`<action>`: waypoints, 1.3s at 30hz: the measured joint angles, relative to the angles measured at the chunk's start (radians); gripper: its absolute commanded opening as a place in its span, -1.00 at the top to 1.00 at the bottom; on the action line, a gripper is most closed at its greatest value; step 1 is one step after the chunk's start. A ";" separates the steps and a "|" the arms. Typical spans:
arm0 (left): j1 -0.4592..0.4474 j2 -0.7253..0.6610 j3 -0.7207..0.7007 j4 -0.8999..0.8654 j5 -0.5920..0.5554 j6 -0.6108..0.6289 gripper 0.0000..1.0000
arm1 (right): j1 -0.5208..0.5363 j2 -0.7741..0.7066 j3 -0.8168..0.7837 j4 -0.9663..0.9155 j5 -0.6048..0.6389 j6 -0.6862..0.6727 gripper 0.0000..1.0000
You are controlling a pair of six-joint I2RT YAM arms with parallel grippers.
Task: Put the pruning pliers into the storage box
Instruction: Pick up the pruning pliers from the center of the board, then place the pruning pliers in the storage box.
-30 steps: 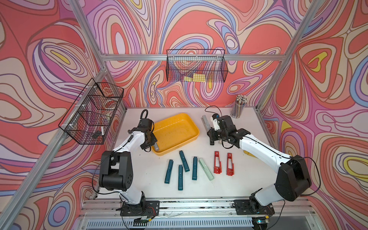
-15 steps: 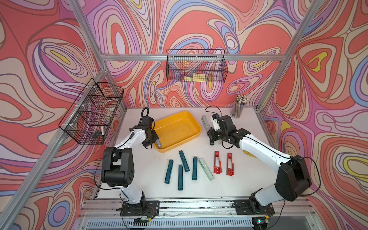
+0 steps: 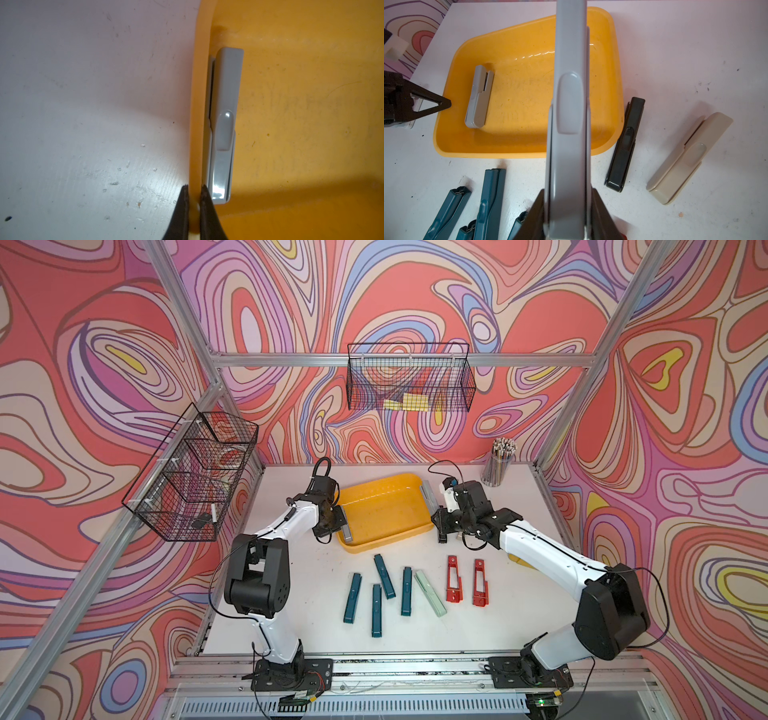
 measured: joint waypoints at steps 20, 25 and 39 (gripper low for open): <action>-0.013 0.053 0.066 -0.005 0.052 0.030 0.70 | 0.045 0.231 0.130 0.101 -0.064 0.063 1.00; -0.019 0.053 0.066 -0.004 0.065 0.030 0.39 | 0.088 0.353 0.276 0.108 -0.055 0.068 1.00; -0.022 -0.017 0.050 -0.015 0.038 0.044 -0.38 | 0.177 0.581 0.506 0.088 -0.024 0.083 1.00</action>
